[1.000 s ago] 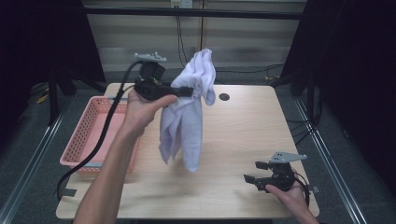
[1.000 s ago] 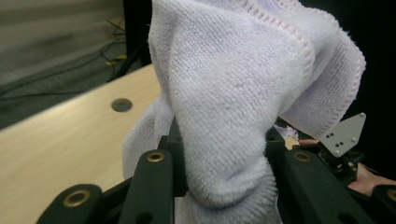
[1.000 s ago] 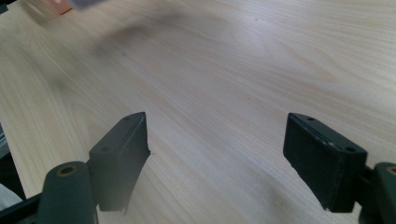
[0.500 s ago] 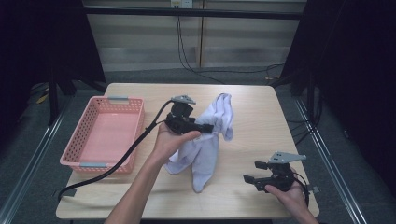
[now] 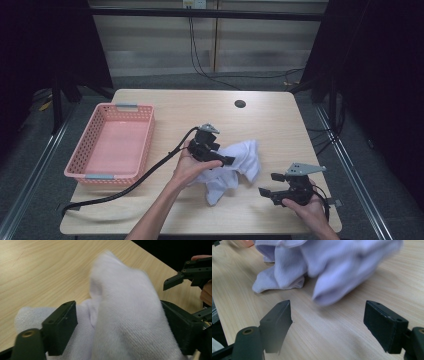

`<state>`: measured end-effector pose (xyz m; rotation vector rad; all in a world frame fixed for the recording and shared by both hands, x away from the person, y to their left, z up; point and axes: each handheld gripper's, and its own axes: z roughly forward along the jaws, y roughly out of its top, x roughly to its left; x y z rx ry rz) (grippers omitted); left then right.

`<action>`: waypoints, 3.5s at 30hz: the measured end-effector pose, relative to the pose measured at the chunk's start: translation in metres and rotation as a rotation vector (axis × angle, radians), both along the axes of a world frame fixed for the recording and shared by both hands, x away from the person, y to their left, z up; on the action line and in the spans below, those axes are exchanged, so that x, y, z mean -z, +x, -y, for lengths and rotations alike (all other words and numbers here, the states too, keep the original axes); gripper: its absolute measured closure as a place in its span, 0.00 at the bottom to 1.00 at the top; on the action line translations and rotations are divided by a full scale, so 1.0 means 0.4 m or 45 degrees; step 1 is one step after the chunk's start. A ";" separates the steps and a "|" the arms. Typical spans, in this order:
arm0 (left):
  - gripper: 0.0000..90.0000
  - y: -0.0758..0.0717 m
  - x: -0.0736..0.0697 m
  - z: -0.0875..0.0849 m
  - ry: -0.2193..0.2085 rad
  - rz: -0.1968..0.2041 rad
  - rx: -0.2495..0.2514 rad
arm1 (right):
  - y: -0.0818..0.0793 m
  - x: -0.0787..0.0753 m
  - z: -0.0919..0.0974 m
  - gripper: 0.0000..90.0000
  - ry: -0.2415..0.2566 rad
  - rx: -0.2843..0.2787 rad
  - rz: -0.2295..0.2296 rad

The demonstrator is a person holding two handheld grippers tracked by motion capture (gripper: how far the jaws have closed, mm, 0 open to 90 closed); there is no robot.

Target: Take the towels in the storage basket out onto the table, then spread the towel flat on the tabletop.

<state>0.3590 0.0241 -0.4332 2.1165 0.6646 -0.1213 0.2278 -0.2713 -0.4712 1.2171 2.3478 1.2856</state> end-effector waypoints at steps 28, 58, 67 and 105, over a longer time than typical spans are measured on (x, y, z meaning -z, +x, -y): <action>0.49 -0.110 0.081 -0.171 0.069 0.041 0.005 | 0.094 -0.031 -0.242 0.49 0.027 -0.214 0.016; 0.94 -0.121 0.075 -0.187 -0.156 -0.024 -0.063 | 0.147 0.004 -0.269 0.79 -0.010 -0.132 0.058; 0.95 -0.124 -0.053 -0.298 -0.409 0.110 -0.186 | 0.208 -0.116 -0.086 0.95 0.226 0.112 0.151; 0.47 -0.168 -0.032 -0.380 -0.349 0.071 -0.328 | 0.287 -0.177 0.025 0.45 0.150 0.200 0.188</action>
